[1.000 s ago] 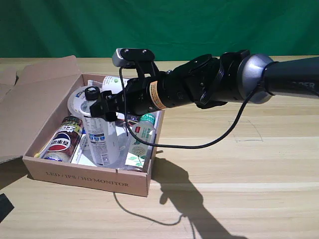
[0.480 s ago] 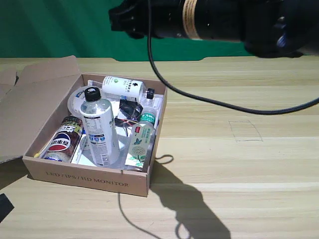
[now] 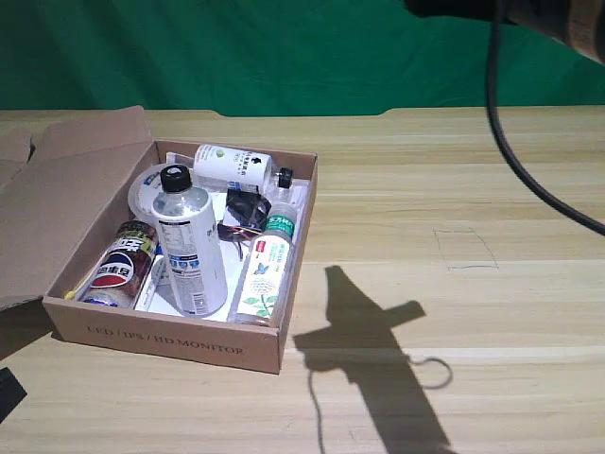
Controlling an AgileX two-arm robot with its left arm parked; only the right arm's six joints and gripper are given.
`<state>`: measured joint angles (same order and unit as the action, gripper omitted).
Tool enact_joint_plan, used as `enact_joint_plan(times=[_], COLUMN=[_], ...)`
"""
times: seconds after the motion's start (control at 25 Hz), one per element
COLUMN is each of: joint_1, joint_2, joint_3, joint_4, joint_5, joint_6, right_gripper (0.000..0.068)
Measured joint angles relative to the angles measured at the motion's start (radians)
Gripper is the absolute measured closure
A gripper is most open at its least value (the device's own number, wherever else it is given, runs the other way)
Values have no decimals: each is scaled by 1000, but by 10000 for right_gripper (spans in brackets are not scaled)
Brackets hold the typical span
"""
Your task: Place the white bottle into the box.
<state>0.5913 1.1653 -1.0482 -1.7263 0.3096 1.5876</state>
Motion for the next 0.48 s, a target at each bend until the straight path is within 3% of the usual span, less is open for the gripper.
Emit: enact_joint_plan(times=[0.48], joint_1=[-1], joint_2=[-436], joint_3=[401], joint_4=[8], joint_5=[-84], joint_6=[-21], right_gripper=[680])
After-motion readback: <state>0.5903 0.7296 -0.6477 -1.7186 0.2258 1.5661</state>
